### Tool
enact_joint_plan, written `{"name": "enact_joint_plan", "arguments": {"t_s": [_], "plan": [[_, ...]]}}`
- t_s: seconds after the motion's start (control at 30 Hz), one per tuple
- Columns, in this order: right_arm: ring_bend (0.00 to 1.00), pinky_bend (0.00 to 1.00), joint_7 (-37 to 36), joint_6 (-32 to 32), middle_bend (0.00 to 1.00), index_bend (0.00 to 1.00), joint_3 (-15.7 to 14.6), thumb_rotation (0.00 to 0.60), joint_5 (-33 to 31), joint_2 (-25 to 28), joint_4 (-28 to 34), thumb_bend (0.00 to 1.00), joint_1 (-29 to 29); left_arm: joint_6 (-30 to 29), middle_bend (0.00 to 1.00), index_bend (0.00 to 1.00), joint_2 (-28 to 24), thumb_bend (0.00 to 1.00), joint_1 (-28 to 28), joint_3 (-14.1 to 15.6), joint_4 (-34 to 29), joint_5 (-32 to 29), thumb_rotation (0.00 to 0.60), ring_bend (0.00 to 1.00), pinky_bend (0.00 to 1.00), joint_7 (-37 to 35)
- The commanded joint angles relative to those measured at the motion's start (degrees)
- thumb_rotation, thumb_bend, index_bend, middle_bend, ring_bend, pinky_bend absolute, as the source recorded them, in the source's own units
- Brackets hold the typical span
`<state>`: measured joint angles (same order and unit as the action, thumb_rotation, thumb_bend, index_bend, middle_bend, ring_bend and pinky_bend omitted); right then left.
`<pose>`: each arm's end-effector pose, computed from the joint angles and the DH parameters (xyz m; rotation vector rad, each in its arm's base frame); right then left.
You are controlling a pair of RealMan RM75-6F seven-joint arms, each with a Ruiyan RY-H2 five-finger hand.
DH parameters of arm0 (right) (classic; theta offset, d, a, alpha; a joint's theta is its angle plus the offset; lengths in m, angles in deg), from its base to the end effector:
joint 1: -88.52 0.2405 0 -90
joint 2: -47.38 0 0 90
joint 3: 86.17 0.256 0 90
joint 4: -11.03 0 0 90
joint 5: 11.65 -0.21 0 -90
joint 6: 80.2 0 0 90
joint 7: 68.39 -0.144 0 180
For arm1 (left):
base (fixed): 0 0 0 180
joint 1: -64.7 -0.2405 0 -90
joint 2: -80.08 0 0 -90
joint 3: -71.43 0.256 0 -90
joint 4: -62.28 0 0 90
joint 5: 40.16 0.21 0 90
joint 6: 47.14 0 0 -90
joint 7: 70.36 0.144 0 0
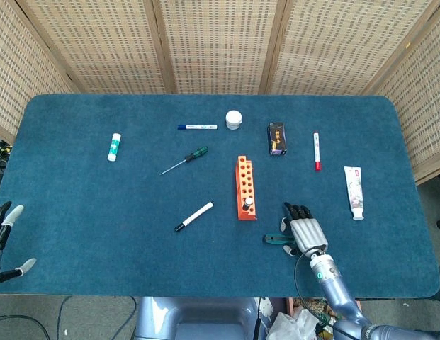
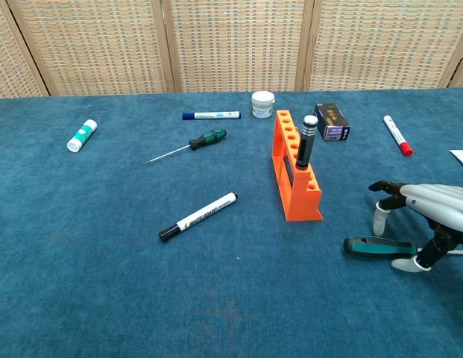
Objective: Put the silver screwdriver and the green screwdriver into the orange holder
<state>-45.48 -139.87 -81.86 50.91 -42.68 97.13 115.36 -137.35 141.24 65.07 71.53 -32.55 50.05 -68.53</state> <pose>-0.2372 -0.2667 -0.0289 1.7306 -1.1456 0.7050 -0.3082 0.1456 0.1722 -1.3948 -0.8642 -0.8790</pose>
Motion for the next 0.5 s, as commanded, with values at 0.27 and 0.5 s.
{"name": "enact_joint_plan", "arguments": {"t_s": [0.27,0.5], "plan": [[0.0,0.0,-1.0,0.7,0.0,0.46,0.7,0.6,-0.4,-0.6,0.0,0.28,0.5,0.4,0.0,0.0,0.1,0.0,0.2,-0.2,0.0,-0.5,0.6,0.0,0.0,0.3],[0.0,0.0,-1.7,0.8,0.0,0.55,1.0,0.6,-0.5,-0.8,0.0,0.33,0.7,0.7,0.0,0.0,0.3,0.0,0.3,-0.3,-0.1,-0.7,0.6,0.0,0.0,0.7]]}}
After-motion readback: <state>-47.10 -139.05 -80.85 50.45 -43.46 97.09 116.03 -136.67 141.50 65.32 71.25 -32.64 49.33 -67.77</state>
